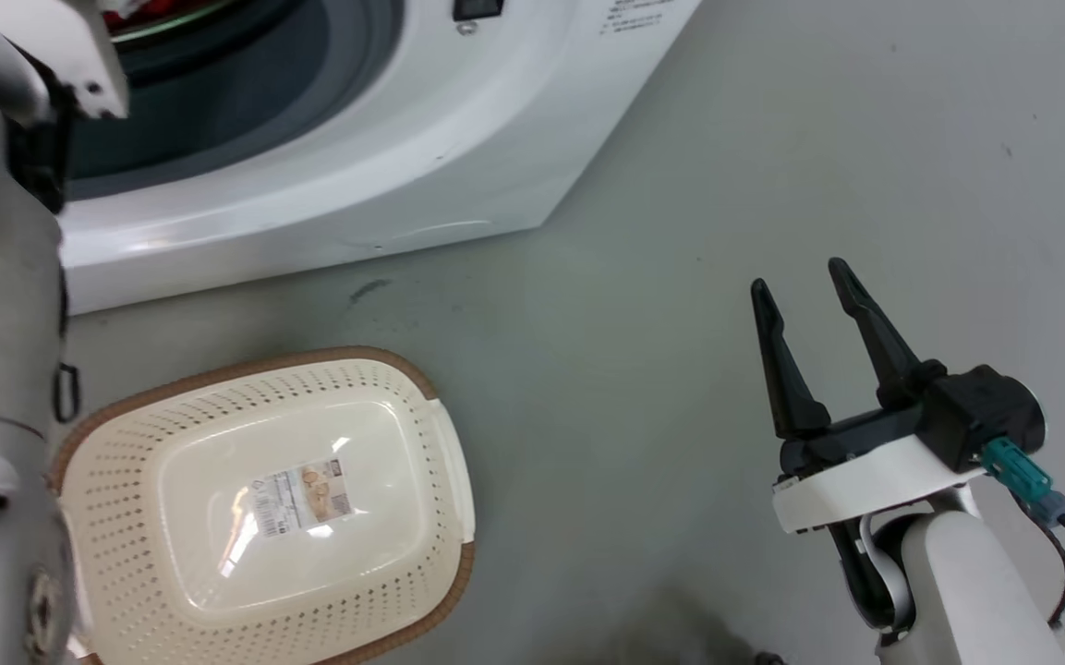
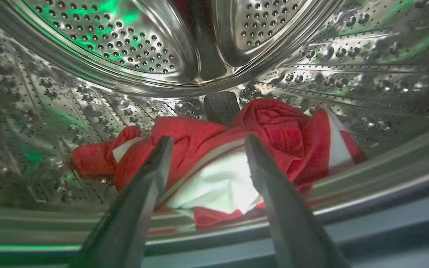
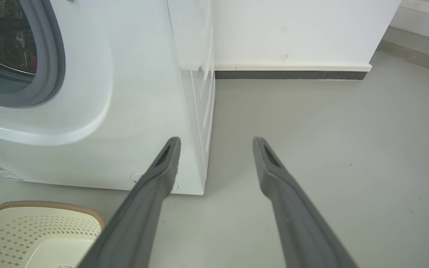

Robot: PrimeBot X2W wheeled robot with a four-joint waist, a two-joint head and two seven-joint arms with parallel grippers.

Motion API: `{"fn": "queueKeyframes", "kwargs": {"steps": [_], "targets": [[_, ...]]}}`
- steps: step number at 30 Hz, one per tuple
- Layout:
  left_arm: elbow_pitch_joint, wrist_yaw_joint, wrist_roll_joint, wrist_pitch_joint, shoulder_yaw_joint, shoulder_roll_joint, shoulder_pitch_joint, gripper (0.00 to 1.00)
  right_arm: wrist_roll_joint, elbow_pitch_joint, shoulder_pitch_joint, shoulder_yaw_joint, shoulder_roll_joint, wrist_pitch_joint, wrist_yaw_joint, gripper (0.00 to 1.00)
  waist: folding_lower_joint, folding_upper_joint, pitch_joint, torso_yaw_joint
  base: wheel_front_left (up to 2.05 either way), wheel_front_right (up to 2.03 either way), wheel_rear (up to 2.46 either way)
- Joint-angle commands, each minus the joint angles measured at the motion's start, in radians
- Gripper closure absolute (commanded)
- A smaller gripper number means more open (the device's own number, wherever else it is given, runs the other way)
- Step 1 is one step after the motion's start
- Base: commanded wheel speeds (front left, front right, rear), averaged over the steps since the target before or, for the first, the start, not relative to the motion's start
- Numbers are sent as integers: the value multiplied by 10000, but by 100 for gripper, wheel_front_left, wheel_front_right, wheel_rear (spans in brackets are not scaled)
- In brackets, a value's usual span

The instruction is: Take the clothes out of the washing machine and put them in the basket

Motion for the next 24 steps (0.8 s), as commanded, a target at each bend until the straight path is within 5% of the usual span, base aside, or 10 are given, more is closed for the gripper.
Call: {"fn": "queueKeyframes", "kwargs": {"steps": [1,12,19,20,21,22,23,24], "targets": [[254,-84,48,346,-61,249,-507,0,144,117,-260,159,14,-107,-7,0,-2,0,450,-431,0,0,0],[1584,-495,21,3273,-411,1062,-2512,0,855,660,-740,876,14,-261,-7,0,-2,0,1149,-1223,0,0,0],[1985,-256,26,5053,-520,1392,-3148,2,1139,606,-740,1086,14,-263,-5,0,-2,0,1339,-1510,0,0,0],[2010,-192,9,5254,-523,1413,-3223,35,1154,599,-732,1100,14,-264,-7,0,-2,0,1361,-1537,0,0,0],[2013,-89,-25,5373,-503,1434,-3308,53,1172,596,-729,1109,14,-264,-5,0,-2,0,1380,-1554,0,0,0],[1996,-26,-37,5460,-506,1448,-3377,87,1199,604,-734,1113,12,-263,-7,0,-2,0,1400,-1567,0,0,0],[2012,22,-79,5587,-490,1441,-3392,100,1216,625,-740,1122,14,-263,-7,0,-2,0,1404,-1575,0,0,0],[2021,108,-134,5649,-442,1426,-3410,100,1254,649,-752,1133,14,-264,-7,0,-2,0,1404,-1577,0,0,0]]}}
